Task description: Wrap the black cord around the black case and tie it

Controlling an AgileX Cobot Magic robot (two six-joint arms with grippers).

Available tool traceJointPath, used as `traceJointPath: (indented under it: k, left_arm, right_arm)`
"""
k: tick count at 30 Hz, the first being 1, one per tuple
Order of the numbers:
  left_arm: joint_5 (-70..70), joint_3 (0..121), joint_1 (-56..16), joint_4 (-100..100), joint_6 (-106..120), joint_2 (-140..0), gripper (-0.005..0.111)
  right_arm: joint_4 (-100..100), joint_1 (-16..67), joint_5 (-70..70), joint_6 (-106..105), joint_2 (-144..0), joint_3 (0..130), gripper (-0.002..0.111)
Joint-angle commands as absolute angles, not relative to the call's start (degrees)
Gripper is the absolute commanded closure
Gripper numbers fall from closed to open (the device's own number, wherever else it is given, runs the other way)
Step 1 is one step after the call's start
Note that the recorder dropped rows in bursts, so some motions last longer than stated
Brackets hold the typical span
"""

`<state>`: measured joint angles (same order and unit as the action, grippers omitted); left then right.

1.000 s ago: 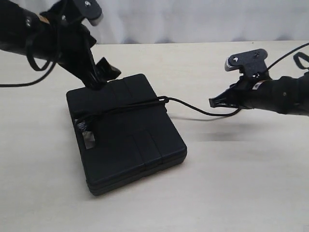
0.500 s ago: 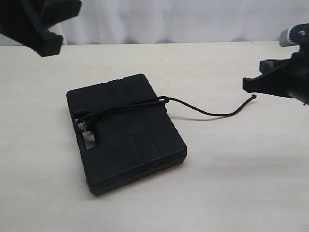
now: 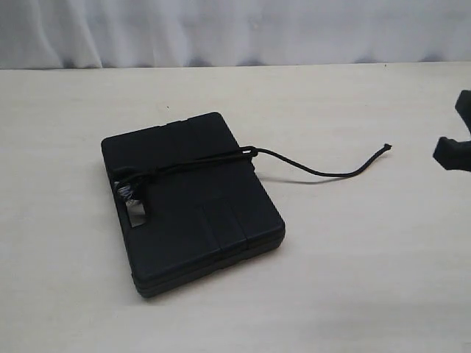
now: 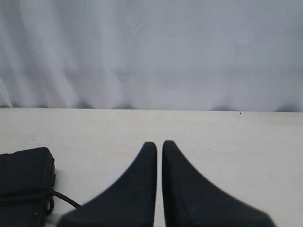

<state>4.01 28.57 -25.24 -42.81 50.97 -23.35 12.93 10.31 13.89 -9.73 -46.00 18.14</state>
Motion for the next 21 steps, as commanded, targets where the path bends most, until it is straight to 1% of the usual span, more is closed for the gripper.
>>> traceJointPath:
  k: [1,6,12,18,21]
  left_arm:
    - [4.31,25.89,-25.41,-44.88,49.00,-15.34,0.107]
    - [7.95,25.47,-25.41,-44.88,46.66,-9.40,0.107]
    - [8.62,25.47,-25.41,-43.57,46.63,-7.39,0.107]
    - [8.62,25.47,-25.41,-43.57,46.63,-7.39,0.107]
    - [8.62,25.47,-25.41,-43.57,46.63,-7.39,0.107]
  right_arm:
    - [12.77,10.13,15.10,-7.60,-37.37,14.48,0.104]
    - [12.77,10.13,15.10,-3.27,-27.58,10.50,0.104]
    - [12.77,10.13,12.08,-0.43,-17.75,8.90,0.104]
    - [12.77,10.13,6.94,-0.43,-12.00,8.90,0.104]
    - [15.86,10.13,3.86,-0.39,-10.37,8.90,0.104]
